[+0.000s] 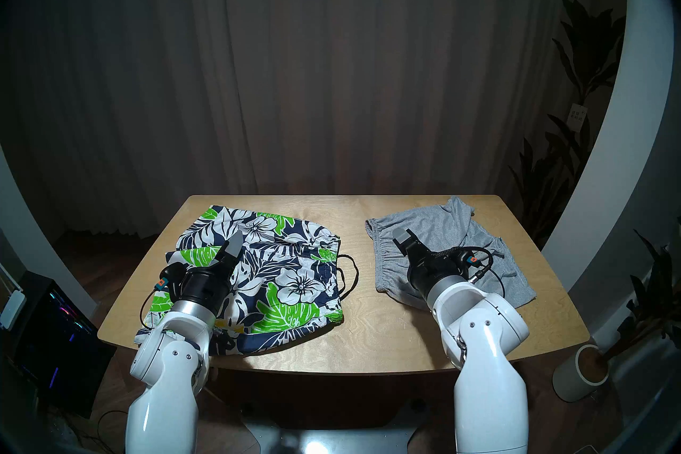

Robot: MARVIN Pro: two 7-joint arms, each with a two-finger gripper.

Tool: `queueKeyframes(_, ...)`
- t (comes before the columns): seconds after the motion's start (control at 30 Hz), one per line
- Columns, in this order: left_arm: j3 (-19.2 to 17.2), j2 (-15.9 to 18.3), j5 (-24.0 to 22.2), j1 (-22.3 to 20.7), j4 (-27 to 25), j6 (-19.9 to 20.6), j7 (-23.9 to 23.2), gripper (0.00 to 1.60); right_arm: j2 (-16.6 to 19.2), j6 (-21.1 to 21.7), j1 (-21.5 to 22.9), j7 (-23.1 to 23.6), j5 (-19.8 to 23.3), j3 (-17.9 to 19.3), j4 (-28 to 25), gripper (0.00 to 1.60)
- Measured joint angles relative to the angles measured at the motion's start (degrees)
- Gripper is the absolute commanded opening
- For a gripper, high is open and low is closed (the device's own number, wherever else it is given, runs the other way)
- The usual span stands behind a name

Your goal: Fold pants twice and stack them

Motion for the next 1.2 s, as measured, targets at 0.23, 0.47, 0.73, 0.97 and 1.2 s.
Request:
queueKeyframes(0.23,-0.34,0.65,-9.39,-0.55,-0.55,8.97,-0.16,1.6,-0.75,4.22,-0.97,-7.63,7.64,2.71,-2.82,1.6)
queueKeyframes(0.47,-1.34,0.86,-16.72,-2.29,-0.48,15.54,2.17,1.6,-1.24,6.0,-1.37,-13.0,11.78,4.47,-4.6,1.6)
queueKeyframes(0.73,-0.46,0.84,-23.25,-4.89,-0.29,20.56,8.6,1.6,-0.5,7.35,-1.03,-14.84,12.55,6.27,-6.36,1.6)
queueKeyframes(0.97,3.52,1.83,-27.5,-7.05,0.76,22.06,13.23,1.6,0.7,7.78,-1.39,-12.56,12.0,8.41,-6.64,1.6)
queueKeyframes(1.2,9.49,3.23,-31.31,-8.96,3.03,24.39,15.79,1.6,0.82,7.78,-2.62,-8.3,16.03,14.15,-6.06,1.6)
